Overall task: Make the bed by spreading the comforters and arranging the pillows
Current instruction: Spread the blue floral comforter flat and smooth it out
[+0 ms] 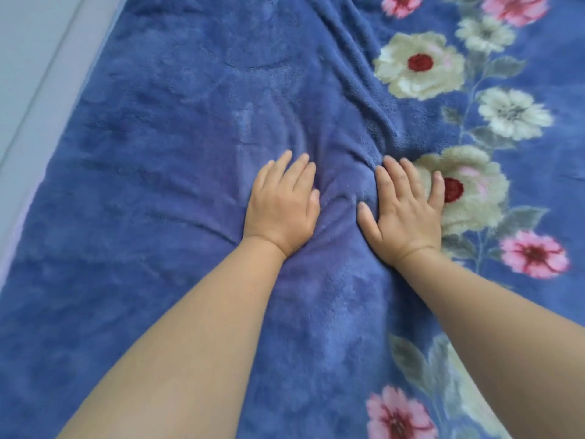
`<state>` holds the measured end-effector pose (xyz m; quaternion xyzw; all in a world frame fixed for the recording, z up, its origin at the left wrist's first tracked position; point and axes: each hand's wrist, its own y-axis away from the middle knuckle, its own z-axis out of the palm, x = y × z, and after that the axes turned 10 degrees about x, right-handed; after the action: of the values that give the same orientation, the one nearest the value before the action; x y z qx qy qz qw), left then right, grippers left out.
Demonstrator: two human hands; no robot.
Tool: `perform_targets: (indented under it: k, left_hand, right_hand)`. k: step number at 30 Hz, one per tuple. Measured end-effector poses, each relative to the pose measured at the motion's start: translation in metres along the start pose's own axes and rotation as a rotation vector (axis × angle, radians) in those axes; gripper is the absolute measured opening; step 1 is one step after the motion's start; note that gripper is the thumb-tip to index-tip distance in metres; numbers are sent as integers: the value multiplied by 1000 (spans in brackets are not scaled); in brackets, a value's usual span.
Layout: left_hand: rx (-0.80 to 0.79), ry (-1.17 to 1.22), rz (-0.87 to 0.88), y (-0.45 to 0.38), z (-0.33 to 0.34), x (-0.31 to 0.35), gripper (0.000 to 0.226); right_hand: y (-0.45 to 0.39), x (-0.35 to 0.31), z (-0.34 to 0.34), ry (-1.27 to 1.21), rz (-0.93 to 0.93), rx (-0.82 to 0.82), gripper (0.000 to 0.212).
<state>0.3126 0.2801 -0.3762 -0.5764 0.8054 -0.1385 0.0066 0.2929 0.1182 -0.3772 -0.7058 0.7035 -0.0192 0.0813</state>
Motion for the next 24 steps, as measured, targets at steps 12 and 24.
perform_targets:
  k: [12,24]
  left_hand:
    - [-297,-40,-399,143,-31,105,61]
    - [-175,0,-376,126,-14,90,86]
  right_hand:
    - [147,29,-22,-22,-144,150,54]
    - [144,20,-22,20,-64,51,58]
